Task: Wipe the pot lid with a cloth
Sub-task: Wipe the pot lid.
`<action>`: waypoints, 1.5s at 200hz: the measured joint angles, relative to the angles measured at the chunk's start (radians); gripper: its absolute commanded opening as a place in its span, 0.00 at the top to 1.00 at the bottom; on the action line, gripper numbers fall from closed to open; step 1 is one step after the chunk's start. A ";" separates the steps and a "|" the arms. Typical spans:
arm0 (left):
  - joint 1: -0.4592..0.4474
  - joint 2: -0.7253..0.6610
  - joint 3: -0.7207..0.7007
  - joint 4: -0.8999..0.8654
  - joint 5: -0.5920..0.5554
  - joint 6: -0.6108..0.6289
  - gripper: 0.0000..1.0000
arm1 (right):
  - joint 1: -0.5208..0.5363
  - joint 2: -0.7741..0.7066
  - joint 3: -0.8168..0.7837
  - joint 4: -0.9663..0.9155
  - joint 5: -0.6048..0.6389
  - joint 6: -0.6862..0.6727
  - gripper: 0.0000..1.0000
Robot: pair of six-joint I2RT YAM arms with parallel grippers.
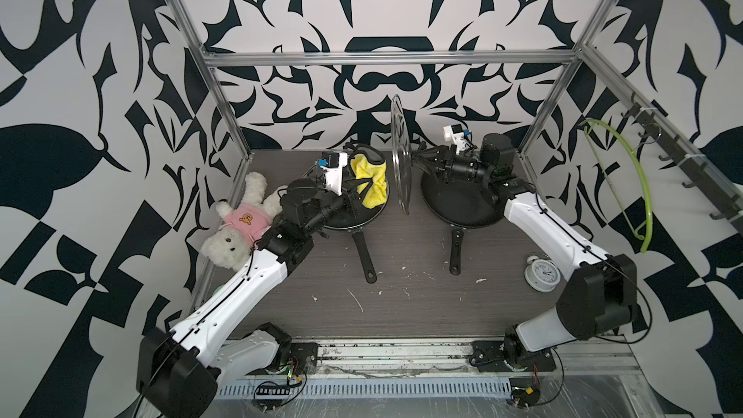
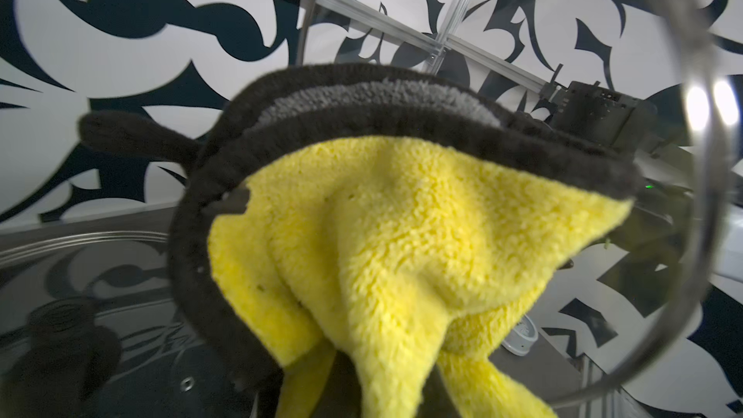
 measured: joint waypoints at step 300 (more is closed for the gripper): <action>-0.318 0.443 0.490 -0.418 -0.569 0.105 1.00 | 0.241 -0.100 0.112 -0.484 1.019 -0.898 1.00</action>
